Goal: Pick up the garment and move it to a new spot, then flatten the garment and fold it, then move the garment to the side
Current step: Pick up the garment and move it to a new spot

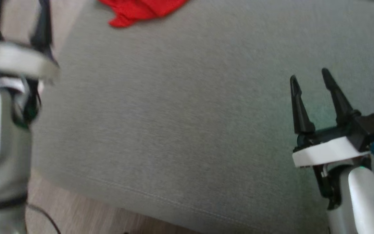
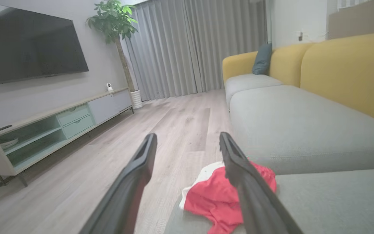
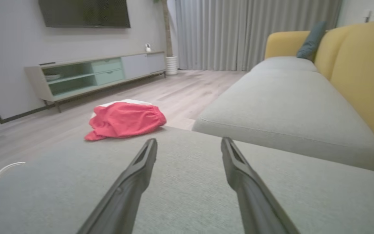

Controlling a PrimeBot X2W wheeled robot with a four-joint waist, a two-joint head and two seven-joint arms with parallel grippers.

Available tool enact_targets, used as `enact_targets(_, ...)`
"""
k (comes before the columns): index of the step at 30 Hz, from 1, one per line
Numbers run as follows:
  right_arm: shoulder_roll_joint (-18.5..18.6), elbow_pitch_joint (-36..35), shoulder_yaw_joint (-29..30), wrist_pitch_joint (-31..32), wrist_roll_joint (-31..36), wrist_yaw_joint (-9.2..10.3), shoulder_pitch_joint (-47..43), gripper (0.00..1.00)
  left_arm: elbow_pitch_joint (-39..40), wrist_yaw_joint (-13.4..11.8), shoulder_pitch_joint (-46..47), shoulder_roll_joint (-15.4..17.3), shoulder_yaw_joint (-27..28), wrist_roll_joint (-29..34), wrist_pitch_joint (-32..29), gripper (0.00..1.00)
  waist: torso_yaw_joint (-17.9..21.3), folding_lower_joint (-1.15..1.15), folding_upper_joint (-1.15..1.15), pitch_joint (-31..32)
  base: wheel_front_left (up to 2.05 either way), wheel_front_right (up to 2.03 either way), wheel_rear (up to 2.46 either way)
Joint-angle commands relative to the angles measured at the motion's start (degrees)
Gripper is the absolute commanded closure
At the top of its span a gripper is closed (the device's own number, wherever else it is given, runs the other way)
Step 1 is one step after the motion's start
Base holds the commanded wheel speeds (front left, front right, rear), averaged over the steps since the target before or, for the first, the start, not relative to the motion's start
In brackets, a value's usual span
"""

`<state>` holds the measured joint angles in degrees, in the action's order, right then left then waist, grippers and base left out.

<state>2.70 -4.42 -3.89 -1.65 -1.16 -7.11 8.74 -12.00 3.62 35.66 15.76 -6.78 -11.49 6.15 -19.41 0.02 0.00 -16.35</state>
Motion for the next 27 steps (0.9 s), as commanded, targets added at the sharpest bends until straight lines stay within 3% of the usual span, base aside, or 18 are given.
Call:
enact_targets(1, 0.18, -3.13, -1.45, 0.59, 0.92, -0.37, 2.40, 0.00, 0.12, 0.61, 5.59, 2.35, 2.09, -1.08, -2.17, 0.00, 7.12, -0.02, 0.00, -8.28, 0.00, 0.00, 0.00)
enact_targets(10, 0.18, -8.81, -3.49, 1.08, 1.75, -0.37, 7.04, 0.00, -14.39, 2.43, 23.90, 5.93, 0.47, -2.24, -12.69, 0.00, 13.77, -0.02, 0.00, -17.75, 0.00, 0.00, 0.00)
enact_targets(15, 0.18, -11.93, -4.10, 1.42, 2.61, -0.37, 6.86, 0.00, -22.95, 2.77, 27.29, 6.85, -0.80, -2.35, -15.76, 0.00, 15.91, -0.02, 0.00, -20.41, 0.00, 0.00, 0.00)
enact_targets(26, 0.18, -14.89, -3.72, 1.80, 2.74, -0.37, 5.80, 0.00, -37.40, 0.70, 28.39, 7.72, 0.68, -4.29, -18.38, 0.00, 18.21, -0.02, 0.00, -21.82, 0.00, 0.00, 0.00)
enact_targets(27, 0.18, -14.85, -3.72, 1.76, 2.66, -0.37, 5.82, 0.00, -38.24, 0.51, 28.35, 7.80, 0.74, -4.38, -18.29, 0.19, 18.26, -0.02, 0.00, -21.78, 0.00, 0.00, 0.00)
